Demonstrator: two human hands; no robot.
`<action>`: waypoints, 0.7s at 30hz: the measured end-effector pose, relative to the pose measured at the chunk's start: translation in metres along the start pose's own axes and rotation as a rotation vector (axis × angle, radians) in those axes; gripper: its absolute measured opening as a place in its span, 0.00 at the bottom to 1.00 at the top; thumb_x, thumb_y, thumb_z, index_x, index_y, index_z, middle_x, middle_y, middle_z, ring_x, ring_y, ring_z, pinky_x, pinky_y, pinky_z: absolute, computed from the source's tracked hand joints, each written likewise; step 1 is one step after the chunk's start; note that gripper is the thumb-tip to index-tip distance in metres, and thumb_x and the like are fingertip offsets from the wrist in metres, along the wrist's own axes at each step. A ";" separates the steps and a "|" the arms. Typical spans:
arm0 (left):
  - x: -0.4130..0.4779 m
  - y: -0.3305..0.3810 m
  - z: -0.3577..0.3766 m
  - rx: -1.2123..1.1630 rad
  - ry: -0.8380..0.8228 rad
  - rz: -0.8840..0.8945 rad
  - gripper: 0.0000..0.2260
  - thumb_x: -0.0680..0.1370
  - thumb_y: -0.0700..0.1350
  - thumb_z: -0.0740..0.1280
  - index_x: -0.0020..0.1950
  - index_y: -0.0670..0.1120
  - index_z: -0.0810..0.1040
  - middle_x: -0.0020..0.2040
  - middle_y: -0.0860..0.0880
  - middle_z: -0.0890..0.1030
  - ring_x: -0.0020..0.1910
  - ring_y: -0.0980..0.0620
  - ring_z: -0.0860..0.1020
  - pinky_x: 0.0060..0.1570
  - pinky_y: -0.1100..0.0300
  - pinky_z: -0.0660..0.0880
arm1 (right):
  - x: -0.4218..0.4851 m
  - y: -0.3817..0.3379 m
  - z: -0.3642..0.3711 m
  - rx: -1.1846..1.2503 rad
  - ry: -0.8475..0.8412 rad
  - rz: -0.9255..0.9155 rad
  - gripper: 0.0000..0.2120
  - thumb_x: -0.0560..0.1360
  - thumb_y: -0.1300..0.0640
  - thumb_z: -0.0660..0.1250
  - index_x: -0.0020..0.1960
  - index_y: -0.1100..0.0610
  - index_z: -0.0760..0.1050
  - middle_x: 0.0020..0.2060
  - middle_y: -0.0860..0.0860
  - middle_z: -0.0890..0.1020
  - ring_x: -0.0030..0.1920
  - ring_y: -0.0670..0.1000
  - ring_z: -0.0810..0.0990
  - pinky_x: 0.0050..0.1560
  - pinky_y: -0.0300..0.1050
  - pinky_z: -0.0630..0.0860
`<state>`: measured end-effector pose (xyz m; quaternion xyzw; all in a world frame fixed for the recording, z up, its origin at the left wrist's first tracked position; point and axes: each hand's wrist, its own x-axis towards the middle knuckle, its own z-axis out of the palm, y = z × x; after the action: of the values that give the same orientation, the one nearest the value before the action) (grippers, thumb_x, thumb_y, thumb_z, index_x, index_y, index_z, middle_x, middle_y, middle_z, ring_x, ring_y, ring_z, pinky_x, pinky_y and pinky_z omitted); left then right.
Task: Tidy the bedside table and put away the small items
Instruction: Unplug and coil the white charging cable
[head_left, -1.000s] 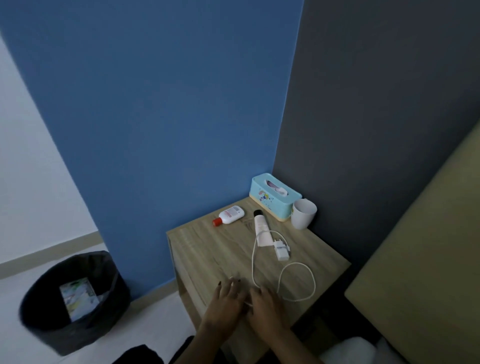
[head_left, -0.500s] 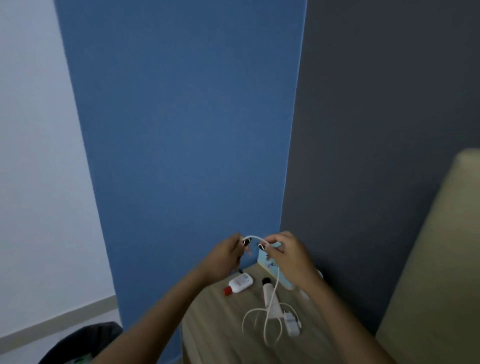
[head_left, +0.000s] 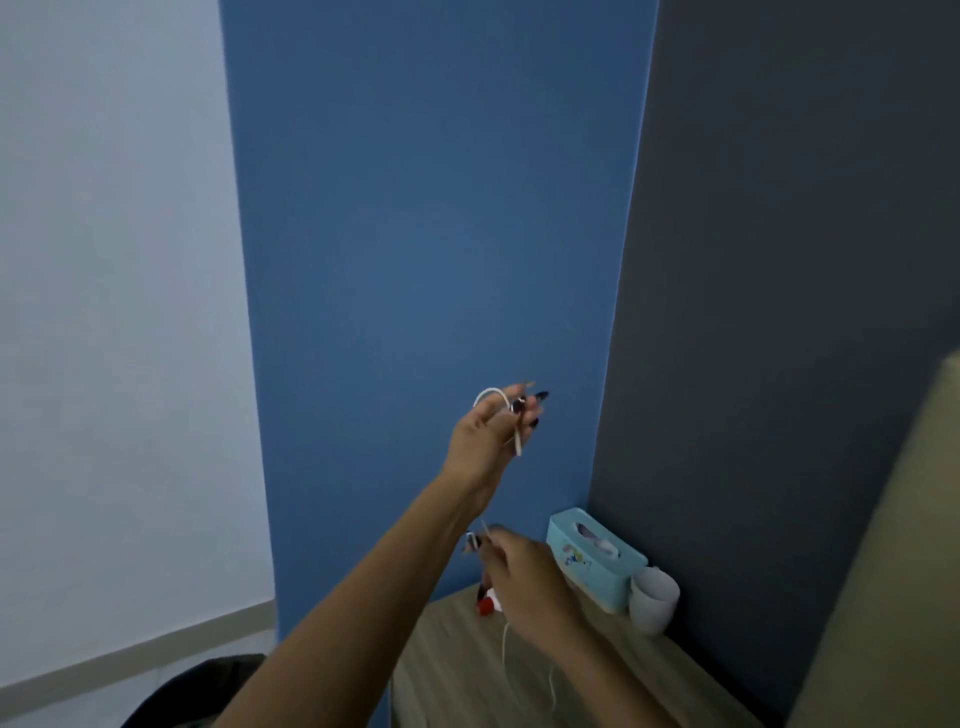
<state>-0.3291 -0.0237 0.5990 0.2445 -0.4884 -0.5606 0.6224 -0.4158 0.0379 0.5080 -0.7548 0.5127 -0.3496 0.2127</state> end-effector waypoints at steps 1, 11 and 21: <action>-0.001 -0.006 -0.007 0.133 -0.028 0.056 0.12 0.80 0.31 0.57 0.60 0.34 0.75 0.56 0.42 0.81 0.48 0.56 0.83 0.50 0.65 0.79 | -0.001 -0.006 -0.004 -0.049 -0.015 -0.030 0.11 0.80 0.54 0.57 0.42 0.54 0.74 0.29 0.45 0.74 0.31 0.42 0.73 0.31 0.35 0.67; -0.019 0.016 -0.062 1.296 -0.485 0.126 0.11 0.79 0.33 0.55 0.49 0.46 0.73 0.54 0.49 0.83 0.36 0.56 0.80 0.40 0.61 0.78 | 0.026 -0.016 -0.126 -0.256 0.040 -0.073 0.07 0.76 0.55 0.67 0.44 0.54 0.83 0.29 0.47 0.80 0.28 0.42 0.76 0.29 0.37 0.71; -0.041 0.035 -0.038 0.460 -0.434 -0.310 0.16 0.82 0.47 0.52 0.42 0.45 0.75 0.28 0.52 0.63 0.24 0.56 0.58 0.29 0.62 0.56 | 0.062 -0.008 -0.117 0.030 0.343 -0.090 0.06 0.76 0.58 0.67 0.45 0.55 0.83 0.37 0.48 0.85 0.40 0.44 0.83 0.43 0.38 0.78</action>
<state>-0.2747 0.0143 0.5999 0.3248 -0.6799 -0.5627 0.3400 -0.4833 -0.0122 0.6106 -0.7030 0.5020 -0.4899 0.1176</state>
